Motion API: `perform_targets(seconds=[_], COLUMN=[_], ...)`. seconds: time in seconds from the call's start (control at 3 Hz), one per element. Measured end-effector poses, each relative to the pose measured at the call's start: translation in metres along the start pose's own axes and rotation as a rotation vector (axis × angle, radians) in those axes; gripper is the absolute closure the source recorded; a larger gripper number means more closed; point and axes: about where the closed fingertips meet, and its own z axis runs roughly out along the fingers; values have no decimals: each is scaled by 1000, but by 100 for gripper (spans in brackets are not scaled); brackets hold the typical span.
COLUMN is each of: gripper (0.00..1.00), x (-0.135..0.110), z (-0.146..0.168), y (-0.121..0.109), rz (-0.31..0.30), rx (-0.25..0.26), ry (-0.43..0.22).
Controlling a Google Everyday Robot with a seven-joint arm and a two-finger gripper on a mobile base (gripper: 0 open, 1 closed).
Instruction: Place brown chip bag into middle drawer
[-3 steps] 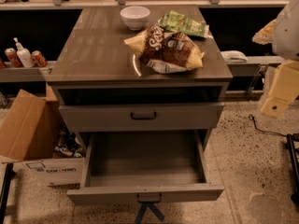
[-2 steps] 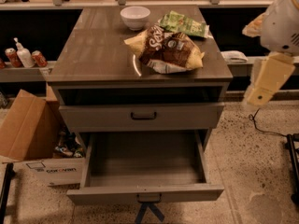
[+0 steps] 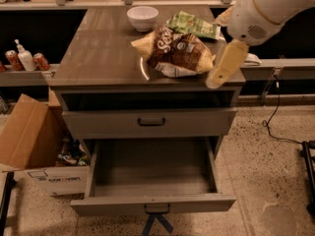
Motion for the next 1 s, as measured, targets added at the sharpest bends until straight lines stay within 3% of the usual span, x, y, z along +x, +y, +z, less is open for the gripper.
perform_targets(seconds=[0.33, 1.0], gripper=[0, 0], x=[-27, -47], z=[45, 112], y=[-22, -46], rz=[26, 85], rx=[-16, -69], ry=[-81, -128])
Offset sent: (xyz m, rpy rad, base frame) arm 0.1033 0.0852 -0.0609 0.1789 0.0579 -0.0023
